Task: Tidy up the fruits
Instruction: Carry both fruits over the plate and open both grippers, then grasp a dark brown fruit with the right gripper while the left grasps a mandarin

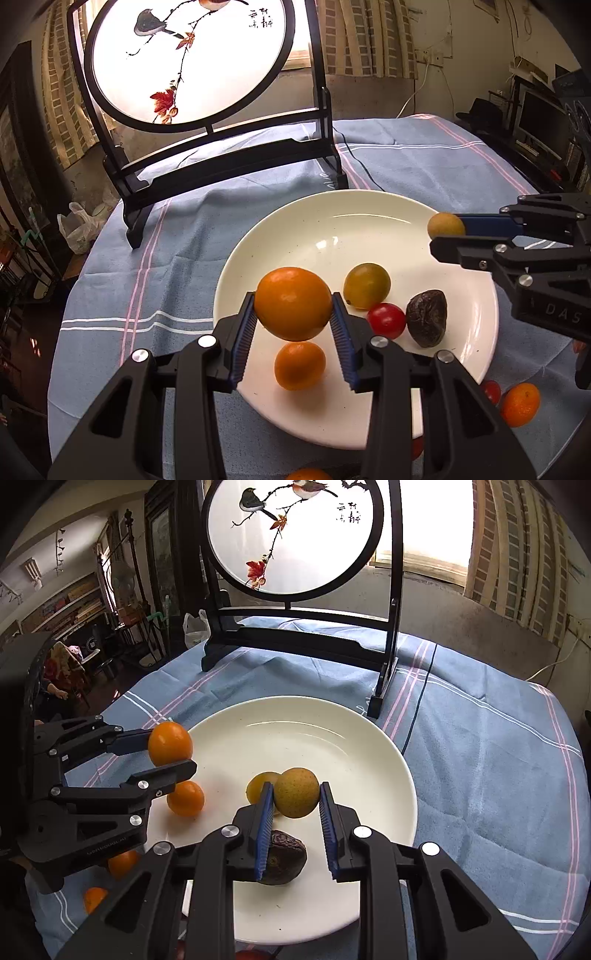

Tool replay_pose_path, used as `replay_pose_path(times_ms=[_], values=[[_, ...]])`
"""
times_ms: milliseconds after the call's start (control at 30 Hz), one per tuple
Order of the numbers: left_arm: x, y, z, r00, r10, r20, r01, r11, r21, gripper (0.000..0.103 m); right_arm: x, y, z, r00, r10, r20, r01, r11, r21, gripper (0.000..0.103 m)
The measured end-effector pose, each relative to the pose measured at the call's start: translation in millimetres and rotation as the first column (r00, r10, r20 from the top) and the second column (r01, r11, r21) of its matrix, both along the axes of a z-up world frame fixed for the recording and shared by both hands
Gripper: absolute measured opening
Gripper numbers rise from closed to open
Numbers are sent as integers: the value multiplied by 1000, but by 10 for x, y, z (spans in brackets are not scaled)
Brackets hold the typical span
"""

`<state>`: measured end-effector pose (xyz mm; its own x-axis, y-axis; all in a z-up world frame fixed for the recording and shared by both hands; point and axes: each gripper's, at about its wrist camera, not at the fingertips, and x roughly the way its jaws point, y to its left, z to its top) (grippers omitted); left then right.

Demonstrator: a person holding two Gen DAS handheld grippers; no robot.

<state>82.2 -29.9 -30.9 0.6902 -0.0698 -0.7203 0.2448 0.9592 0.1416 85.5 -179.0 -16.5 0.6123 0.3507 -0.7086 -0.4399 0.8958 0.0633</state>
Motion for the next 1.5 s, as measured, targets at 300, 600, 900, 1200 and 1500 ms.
replay_pose_path(times_ms=[300, 600, 900, 1200, 1500], values=[[120, -18, -64, 1000, 22, -20, -23, 1000, -6, 43, 110, 36, -99, 1000, -15, -22, 15, 1000, -16, 25], [103, 75, 34, 998, 66, 23, -66, 998, -23, 73, 75, -14, -66, 999, -34, -10, 34, 999, -3, 48], [-411, 273, 141, 999, 8, 40, -6, 999, -35, 73, -640, -65, 58, 998, 67, 8, -67, 997, 37, 49], [-1372, 595, -4, 996, -89, 4, 89, 996, -24, 79, -1758, 105, -279, 966, 246, -80, -246, 969, 12, 58], [-1853, 565, -377, 983, -161, -93, 160, 987, -25, 80, -1719, 326, -712, 956, 234, -176, -244, 969, -36, 43]])
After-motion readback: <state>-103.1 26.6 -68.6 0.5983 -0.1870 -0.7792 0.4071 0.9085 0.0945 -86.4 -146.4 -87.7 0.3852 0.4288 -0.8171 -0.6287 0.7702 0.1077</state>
